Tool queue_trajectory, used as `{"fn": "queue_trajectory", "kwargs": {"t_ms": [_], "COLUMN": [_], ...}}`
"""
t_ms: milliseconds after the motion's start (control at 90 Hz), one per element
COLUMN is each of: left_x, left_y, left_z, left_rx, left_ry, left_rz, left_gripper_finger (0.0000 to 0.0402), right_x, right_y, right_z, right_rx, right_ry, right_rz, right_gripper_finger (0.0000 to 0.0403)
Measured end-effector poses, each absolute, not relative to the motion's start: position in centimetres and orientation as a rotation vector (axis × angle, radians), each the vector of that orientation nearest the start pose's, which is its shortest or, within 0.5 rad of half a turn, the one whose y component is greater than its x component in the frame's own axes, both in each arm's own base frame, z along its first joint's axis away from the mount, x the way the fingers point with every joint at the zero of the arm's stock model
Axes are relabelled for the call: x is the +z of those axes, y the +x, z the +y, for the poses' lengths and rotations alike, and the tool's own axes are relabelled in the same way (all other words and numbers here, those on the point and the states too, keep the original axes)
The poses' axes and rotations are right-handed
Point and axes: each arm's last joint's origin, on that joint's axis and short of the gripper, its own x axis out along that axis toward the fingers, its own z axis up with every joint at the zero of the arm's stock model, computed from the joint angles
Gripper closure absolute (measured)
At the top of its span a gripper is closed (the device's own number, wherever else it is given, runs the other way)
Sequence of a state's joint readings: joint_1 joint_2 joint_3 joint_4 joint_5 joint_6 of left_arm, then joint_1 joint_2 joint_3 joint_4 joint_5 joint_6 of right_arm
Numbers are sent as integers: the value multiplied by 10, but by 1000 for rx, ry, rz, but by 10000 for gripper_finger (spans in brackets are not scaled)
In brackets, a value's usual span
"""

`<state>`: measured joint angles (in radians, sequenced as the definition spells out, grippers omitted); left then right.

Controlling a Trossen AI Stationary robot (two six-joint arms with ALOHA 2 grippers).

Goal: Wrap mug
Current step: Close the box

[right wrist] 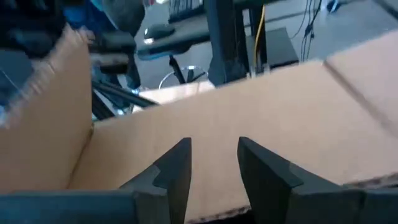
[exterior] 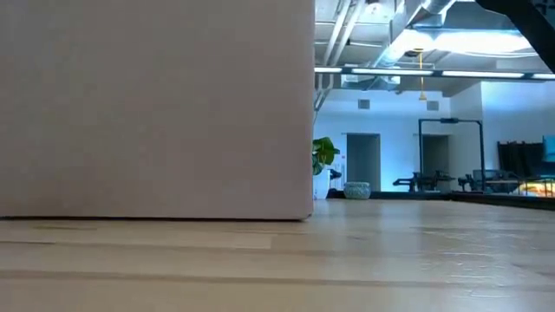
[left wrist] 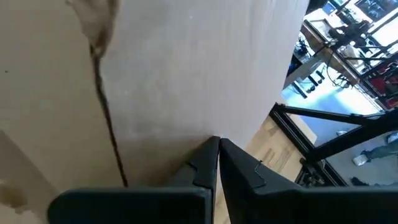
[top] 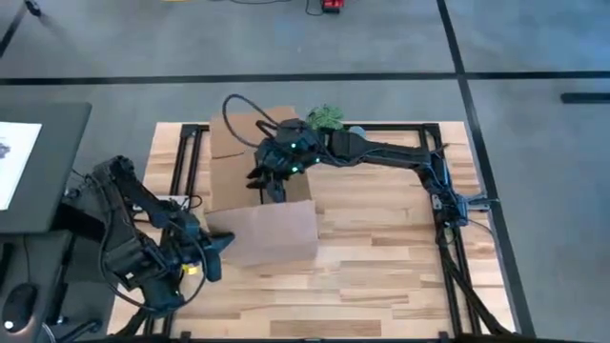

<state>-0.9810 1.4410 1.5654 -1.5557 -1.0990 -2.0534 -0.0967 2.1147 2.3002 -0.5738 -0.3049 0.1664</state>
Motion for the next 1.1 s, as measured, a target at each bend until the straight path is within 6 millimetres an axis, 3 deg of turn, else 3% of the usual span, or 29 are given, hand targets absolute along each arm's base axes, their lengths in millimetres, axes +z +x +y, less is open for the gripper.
{"fn": "queue_trajectory", "kwargs": {"t_ms": [167,311,633,767,900,1100], "left_x": [372,371,369,369,369,369], "left_y": [151,152,156,157,157,160], "left_z": [-179,-177,-174,-173,-173,-170], "left_rx": [659,672,683,683,679,687], "left_ry": [-730,-722,-679,-669,-655,-636], "left_rz": [371,415,531,536,542,550], "left_gripper_finger": [402,402,402,402,402,402], "right_x": [428,439,426,407,374,345], "right_y": [455,436,380,365,378,409], "right_z": [-58,-101,-220,-262,-274,-263], "right_rx": [143,21,-365,-434,-364,-176], "right_ry": [202,215,392,508,604,677], "right_rz": [315,313,418,462,544,583], "right_gripper_finger": [281,281,281,281,281,281]}}
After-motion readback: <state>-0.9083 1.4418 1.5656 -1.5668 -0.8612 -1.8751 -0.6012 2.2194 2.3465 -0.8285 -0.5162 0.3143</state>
